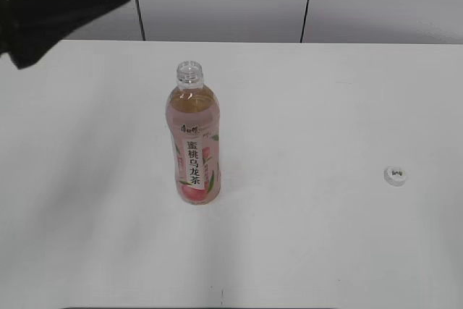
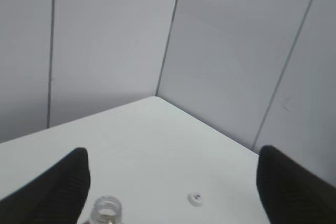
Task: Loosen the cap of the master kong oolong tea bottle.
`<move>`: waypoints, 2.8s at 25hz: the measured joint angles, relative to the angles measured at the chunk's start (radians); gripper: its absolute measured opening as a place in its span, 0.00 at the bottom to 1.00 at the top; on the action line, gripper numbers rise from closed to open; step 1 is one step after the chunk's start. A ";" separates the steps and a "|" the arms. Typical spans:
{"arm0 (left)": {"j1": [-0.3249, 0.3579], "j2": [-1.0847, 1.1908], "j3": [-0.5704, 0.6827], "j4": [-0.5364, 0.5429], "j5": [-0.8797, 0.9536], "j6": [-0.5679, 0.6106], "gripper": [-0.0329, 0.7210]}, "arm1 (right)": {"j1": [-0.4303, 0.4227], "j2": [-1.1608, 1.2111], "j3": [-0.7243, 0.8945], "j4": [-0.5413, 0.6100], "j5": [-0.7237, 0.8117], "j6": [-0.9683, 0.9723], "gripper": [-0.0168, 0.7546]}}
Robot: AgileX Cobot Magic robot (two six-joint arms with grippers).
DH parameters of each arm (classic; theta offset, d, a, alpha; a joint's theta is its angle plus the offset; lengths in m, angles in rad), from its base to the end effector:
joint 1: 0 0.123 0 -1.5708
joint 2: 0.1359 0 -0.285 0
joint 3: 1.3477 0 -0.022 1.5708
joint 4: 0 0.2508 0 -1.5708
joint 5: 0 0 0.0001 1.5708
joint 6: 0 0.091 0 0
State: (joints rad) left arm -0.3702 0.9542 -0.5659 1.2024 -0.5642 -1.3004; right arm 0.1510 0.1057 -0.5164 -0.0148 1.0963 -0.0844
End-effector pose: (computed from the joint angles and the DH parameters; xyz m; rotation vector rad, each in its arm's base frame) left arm 0.1635 -0.1121 0.3162 0.5821 1.6017 -0.8266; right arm 0.0083 0.0001 0.2790 -0.2545 2.1542 0.0200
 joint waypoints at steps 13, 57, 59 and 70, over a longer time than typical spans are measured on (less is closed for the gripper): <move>0.000 0.000 0.001 -0.414 0.430 0.472 0.73 | 0.000 0.000 0.000 0.000 0.000 0.000 0.71; -0.345 -0.756 -0.078 -1.155 1.671 1.137 0.64 | 0.000 0.000 0.000 0.000 0.000 0.000 0.71; -0.345 -0.778 -0.078 -1.112 1.688 1.138 0.64 | 0.000 0.000 0.000 0.000 0.000 0.000 0.71; -0.345 -0.784 0.006 -1.167 1.599 1.329 0.63 | 0.000 0.000 0.000 0.000 -0.001 0.000 0.71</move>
State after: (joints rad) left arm -0.7151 0.1705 -0.5604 0.0354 1.0348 0.0286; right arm 0.1510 0.1057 -0.5164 -0.0148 1.0954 -0.0844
